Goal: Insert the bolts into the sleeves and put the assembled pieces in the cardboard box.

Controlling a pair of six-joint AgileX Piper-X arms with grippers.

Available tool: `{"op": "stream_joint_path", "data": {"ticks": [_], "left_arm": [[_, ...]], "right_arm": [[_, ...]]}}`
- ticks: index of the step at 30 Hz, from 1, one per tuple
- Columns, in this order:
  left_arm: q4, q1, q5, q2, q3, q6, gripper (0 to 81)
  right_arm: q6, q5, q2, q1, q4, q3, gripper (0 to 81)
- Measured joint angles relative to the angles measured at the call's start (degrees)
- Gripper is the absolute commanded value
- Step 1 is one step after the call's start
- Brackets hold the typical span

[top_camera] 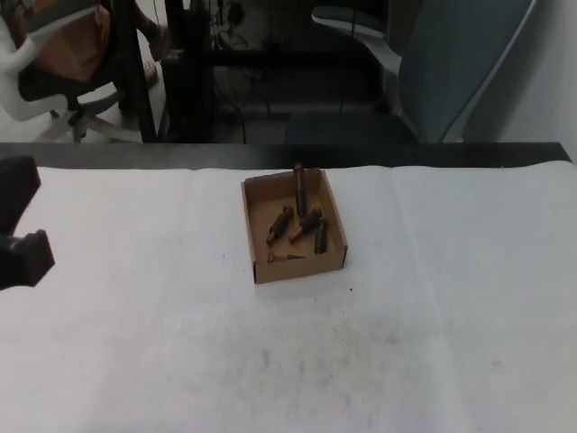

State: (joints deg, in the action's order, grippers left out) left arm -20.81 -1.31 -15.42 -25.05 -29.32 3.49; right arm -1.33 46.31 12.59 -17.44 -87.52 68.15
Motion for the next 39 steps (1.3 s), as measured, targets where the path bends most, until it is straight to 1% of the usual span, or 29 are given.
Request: {"op": "stream_joint_path", "data": {"ticks": [1,4,7,9,12,15,17,18,21,23,26,29,32,37,39], "left_arm": [[0.27,0.0,-0.43,0.0,0.13,-0.03,1.8],[1.92,0.0,-1.1,0.0,0.93,-0.79,1.8],[2.66,0.0,-1.37,0.0,2.67,-0.96,1.8],[2.69,0.0,-1.37,0.0,3.92,-0.96,1.8],[2.69,0.0,-1.01,0.0,5.61,0.55,1.8],[2.9,0.0,-1.01,0.0,6.87,6.45,1.8],[3.14,0.0,-0.51,0.0,7.44,8.97,1.8],[3.22,0.0,0.24,0.0,7.57,9.46,1.8],[3.19,0.0,4.43,0.0,7.76,8.09,1.8],[3.19,0.0,8.39,0.0,7.76,4.11,1.8],[3.4,0.0,11.89,0.0,8.28,-2.98,1.8],[4.85,0.0,13.0,-0.68,10.66,-5.76,1.8],[5.54,0.0,13.14,-2.25,14.08,-4.16,1.8],[5.83,0.0,13.14,-2.99,18.28,4.46,1.8],[6.18,0.0,13.14,-2.99,18.94,6.32,1.8]], "right_arm": [[1.33,-5.35,-1.03,1.82,1.31,-0.53,0.4],[7.85,-17.68,-3.55,4.75,8.39,-5.78,0.4],[15.2,-26.74,-4.42,5.35,19.92,-14.43,0.4],[17.56,-29.76,-4.19,5.42,29.68,-21.13,0.4],[17.43,-31.35,-3.52,5.39,47.52,-33.49,0.4],[16.59,-31.52,-1.96,5.39,65.31,-45.3,0.4],[16.28,-31.24,-0.55,5.39,73.61,-53.41,0.4],[16.32,-31.27,0.11,5.39,75.61,-56.26,0.4],[16.32,-31.23,1.28,5.39,78.24,-63.76,0.4],[16.32,-31.23,1.28,5.39,79.19,-66.46,0.4],[15.18,-31.23,1.28,5.39,79.82,-67.83,0.4],[12.72,-31.23,1.28,5.39,79.49,-67.92,0.4],[10.02,-31.23,1.28,5.39,78.23,-68.26,0.4],[8.31,-31.23,1.28,5.39,77.56,-68.22,0.4],[8.16,-31.23,1.28,5.39,77.56,-68.22,0.4]]}}
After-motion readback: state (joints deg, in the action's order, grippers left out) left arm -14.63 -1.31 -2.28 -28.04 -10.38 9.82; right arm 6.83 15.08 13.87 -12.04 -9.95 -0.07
